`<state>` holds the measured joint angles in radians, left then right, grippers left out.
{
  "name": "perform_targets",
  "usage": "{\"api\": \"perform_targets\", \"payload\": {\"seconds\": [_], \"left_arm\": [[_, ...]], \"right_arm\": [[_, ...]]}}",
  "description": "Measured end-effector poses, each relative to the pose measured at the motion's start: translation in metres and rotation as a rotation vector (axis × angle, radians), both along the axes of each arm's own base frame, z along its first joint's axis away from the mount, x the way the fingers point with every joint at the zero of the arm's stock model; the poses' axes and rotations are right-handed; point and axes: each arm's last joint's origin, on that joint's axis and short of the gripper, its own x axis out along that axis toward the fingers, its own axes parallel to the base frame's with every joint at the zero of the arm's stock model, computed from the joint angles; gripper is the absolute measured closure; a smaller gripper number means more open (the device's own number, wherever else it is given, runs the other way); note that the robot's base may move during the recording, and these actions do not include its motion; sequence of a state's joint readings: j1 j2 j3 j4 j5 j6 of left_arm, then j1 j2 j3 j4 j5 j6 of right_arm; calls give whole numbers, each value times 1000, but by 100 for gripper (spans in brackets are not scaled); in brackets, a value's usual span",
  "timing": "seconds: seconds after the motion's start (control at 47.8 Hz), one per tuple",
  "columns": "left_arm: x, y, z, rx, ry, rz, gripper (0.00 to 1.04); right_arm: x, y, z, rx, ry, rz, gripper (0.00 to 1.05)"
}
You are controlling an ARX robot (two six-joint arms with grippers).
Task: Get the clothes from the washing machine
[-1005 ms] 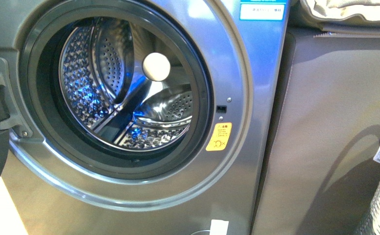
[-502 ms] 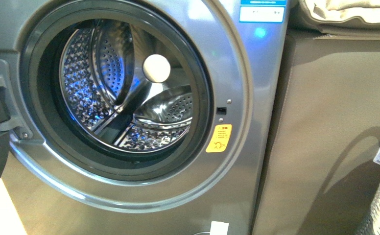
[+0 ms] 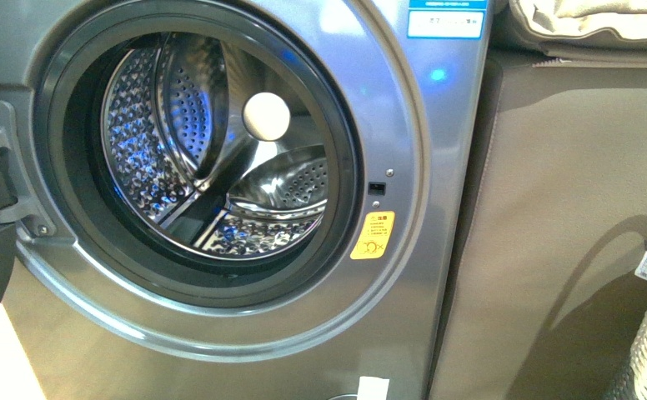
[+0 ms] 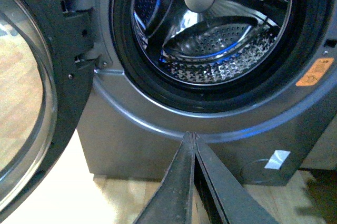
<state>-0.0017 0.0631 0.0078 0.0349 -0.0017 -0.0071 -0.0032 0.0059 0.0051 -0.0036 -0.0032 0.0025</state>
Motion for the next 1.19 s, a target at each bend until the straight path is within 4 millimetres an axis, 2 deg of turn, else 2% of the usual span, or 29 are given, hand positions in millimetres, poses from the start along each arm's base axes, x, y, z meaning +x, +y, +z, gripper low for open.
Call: {"api": "perform_targets", "payload": {"seconds": [0.607, 1.026, 1.13, 1.193], "left_arm": [[-4, 0, 1, 0, -25, -2, 101], [-4, 0, 1, 0, -25, -2, 31], [-4, 0, 1, 1, -25, -2, 5], [-4, 0, 1, 2, -25, -2, 7]], "right_arm": [[0, 0, 0, 0, -2, -2, 102], [0, 0, 0, -1, -2, -2, 33], [0, 0, 0, -1, -2, -2, 8], [0, 0, 0, 0, -2, -2, 7]]}}
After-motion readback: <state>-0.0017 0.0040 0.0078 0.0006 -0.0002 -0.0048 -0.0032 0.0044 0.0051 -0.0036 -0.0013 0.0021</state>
